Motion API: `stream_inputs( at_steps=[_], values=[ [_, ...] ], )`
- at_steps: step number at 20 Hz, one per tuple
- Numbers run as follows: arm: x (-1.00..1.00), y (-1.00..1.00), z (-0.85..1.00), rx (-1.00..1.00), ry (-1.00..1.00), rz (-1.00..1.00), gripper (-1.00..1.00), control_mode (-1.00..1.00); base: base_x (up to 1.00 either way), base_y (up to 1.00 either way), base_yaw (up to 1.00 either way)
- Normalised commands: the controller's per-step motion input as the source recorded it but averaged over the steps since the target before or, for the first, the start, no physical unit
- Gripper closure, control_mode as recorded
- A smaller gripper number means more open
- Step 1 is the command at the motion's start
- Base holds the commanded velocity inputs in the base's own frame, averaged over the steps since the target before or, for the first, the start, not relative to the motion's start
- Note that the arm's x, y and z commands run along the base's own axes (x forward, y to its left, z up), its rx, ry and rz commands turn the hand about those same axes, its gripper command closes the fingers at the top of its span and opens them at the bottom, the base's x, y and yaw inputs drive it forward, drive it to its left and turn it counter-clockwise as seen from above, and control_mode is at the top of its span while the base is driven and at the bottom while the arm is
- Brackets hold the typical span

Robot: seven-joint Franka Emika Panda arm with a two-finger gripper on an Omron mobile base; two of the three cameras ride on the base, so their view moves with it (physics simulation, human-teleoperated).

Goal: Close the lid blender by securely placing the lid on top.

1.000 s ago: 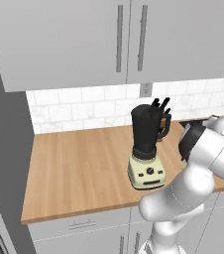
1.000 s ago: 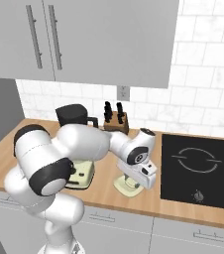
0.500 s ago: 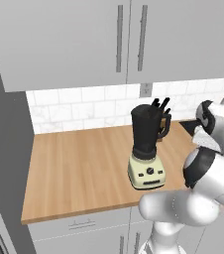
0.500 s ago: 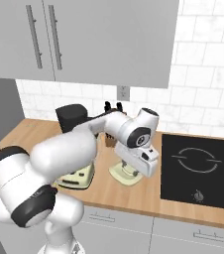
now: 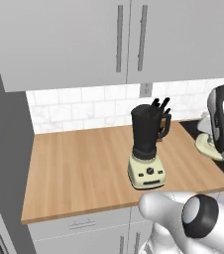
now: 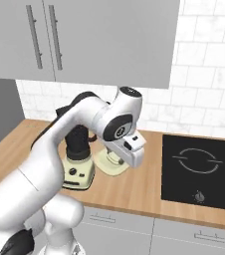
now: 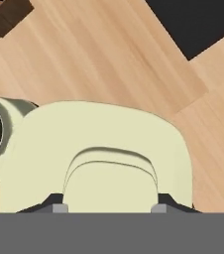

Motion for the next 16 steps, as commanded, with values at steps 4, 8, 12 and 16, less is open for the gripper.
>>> stream_inputs(
  at_steps=[4,8,12,16],
  values=[
    [-0.09,0.53,1.0,-0.09,-0.01,-0.03,1.0,-1.0,0.0,0.0,0.0],
    [0.0,0.63,1.0,-0.09,0.0,-0.05,1.0,-1.0,0.0,0.0,0.0],
    [0.01,0.79,1.0,-0.04,0.0,-0.07,1.0,-1.0,0.0,0.0,0.0],
    [0.22,0.62,0.48,0.0,0.0,-0.08,1.0,-1.0,0.0,0.0,0.0]
  ],
)
